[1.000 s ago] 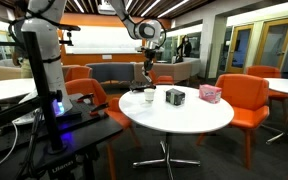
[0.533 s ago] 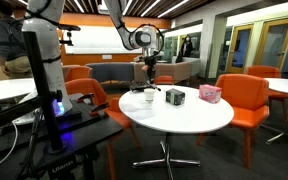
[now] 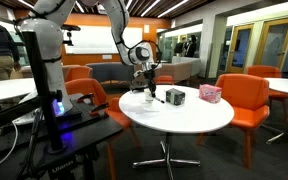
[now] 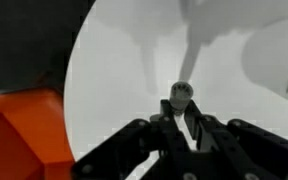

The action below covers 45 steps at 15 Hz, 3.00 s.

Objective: Take the black marker out of the coffee cup and place it on the table

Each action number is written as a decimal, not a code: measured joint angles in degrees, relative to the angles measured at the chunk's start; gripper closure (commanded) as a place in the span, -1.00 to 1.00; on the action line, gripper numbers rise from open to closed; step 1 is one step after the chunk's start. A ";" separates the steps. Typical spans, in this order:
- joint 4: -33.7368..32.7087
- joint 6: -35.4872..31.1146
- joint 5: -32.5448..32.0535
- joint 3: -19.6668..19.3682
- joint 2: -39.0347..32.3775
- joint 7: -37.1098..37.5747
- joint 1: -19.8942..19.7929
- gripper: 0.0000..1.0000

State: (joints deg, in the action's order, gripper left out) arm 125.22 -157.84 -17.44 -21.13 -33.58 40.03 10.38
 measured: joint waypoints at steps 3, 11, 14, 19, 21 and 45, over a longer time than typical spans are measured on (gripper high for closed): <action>-1.94 -0.51 -0.10 -4.11 -5.30 4.18 5.82 0.90; -4.46 -1.62 1.17 -7.79 -14.92 10.01 12.64 0.90; -5.09 -1.62 1.49 -7.92 -15.78 10.01 13.49 0.90; -5.53 -1.30 3.95 -6.44 -16.54 9.19 12.68 0.90; -5.83 -0.66 6.18 -4.71 -16.64 7.29 10.74 0.10; -2.48 26.80 18.32 16.07 18.07 -34.43 -11.94 -1.00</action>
State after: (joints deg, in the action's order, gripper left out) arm 122.73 -131.04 0.88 -5.06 -15.50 5.60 -1.56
